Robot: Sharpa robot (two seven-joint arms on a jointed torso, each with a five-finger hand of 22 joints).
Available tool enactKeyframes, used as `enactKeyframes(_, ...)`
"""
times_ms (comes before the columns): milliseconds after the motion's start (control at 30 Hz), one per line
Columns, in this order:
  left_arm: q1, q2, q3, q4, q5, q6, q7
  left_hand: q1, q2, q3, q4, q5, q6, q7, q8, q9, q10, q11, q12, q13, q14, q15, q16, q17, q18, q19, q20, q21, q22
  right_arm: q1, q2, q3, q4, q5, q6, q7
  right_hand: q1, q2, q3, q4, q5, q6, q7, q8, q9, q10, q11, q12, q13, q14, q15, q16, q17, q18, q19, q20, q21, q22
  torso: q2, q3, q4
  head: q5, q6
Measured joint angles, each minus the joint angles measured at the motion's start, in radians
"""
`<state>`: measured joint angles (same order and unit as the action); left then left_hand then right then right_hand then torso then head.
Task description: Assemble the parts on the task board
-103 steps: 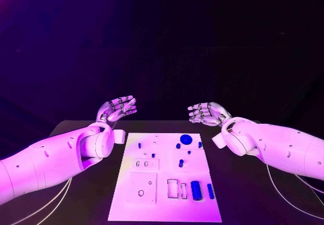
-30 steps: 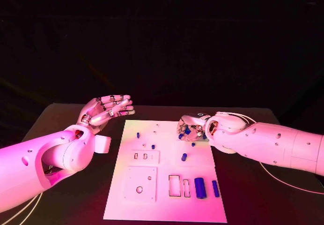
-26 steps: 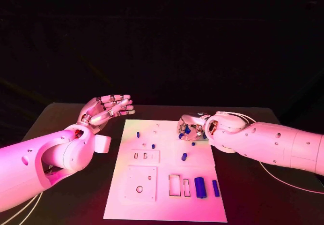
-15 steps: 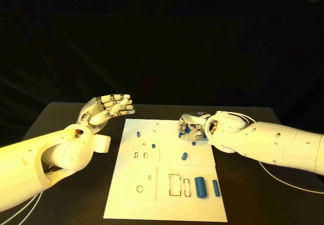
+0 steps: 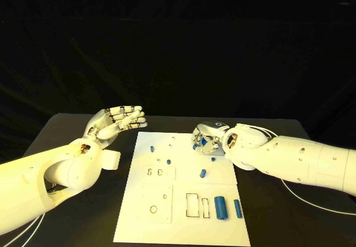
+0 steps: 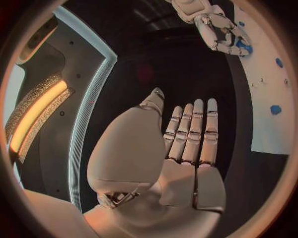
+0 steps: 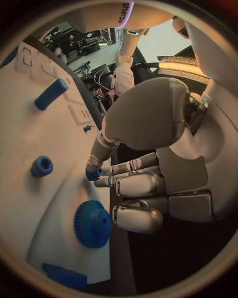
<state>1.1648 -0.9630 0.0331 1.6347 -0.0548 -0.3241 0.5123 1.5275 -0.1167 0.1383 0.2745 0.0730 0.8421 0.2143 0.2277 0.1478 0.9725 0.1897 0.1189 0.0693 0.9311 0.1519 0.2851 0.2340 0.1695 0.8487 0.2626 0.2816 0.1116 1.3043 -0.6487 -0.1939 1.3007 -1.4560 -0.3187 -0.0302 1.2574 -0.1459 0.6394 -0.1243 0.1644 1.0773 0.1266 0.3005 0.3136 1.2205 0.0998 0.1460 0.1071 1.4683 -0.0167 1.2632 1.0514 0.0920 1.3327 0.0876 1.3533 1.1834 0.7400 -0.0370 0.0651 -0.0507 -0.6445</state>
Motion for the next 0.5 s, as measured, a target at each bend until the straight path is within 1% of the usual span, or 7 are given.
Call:
enactKeyframes(167,0.000,0.001,0.000,0.000,0.000,0.001,-0.001,0.000,0.000,0.000,0.000,0.000,0.000,0.000,0.000,0.000,0.000,0.000,0.000,0.000,0.000,0.000,0.000,0.000,0.000,0.000,0.000,0.000,0.000,0.002,0.020,0.001,-0.010,0.000,-0.033,-0.011,0.000,0.000,0.000,0.000,-0.001,0.000,0.000,0.004,0.000,0.000,0.000,0.000,0.006,0.000,0.000,0.000,0.001,0.000,0.003,-0.003,0.006,0.007,0.001,-0.0006,0.0019,-0.002,0.003)
enactKeyframes(300,0.000,0.001,0.000,-0.001,0.000,0.002,-0.001,0.000,0.000,0.000,0.000,0.000,0.000,0.000,0.000,0.000,0.000,0.000,0.000,0.000,0.000,0.000,0.000,0.001,0.000,0.000,0.000,0.000,0.000,0.002,0.047,0.002,-0.029,-0.001,-0.063,-0.024,0.000,0.000,0.004,-0.004,-0.003,0.000,0.000,0.005,0.000,0.000,0.000,0.000,0.015,0.000,0.000,0.006,0.003,0.000,0.007,0.000,0.012,0.015,0.003,-0.0006,0.0038,-0.003,0.005)
enactKeyframes(433,0.000,0.001,0.000,-0.001,0.000,0.003,-0.001,0.000,0.000,0.000,0.000,0.000,0.000,0.000,0.000,0.000,0.000,0.000,0.000,0.000,0.000,0.000,0.000,0.001,0.000,0.000,0.000,0.000,0.000,0.003,0.079,0.004,-0.052,-0.002,-0.090,-0.036,0.000,0.000,0.004,-0.004,0.002,0.000,0.000,0.005,0.001,0.000,0.000,0.000,0.020,0.000,0.000,0.006,0.003,0.000,0.011,-0.003,0.012,0.019,0.005,-0.0005,0.0057,-0.003,0.005)
enactKeyframes(467,0.000,0.002,0.000,-0.001,0.000,0.003,-0.001,0.000,0.000,0.000,0.000,0.000,0.000,0.000,0.000,0.000,0.000,0.000,0.000,0.000,0.000,0.000,0.000,0.001,0.000,0.000,0.000,0.000,0.000,0.004,0.089,0.004,-0.060,-0.003,-0.096,-0.039,0.000,0.000,0.005,-0.003,0.004,-0.003,0.002,0.005,0.017,0.000,0.000,0.000,0.020,0.000,0.000,0.006,0.005,0.000,0.011,-0.003,0.016,0.023,0.005,-0.0005,0.0060,-0.003,0.005)
enactKeyframes(500,0.000,0.002,0.000,-0.001,0.000,0.003,-0.001,0.000,0.000,0.000,0.000,0.000,0.000,0.000,0.000,0.000,0.000,0.000,0.000,0.000,0.000,0.000,0.000,0.001,0.000,0.000,0.000,0.000,0.000,0.004,0.096,0.004,-0.066,-0.003,-0.101,-0.042,0.000,0.000,0.006,-0.003,0.004,-0.004,0.002,0.005,0.023,0.000,0.000,0.000,0.020,0.000,0.000,0.007,0.005,0.000,0.011,-0.003,0.016,0.024,0.005,-0.0007,0.0065,-0.003,0.005)
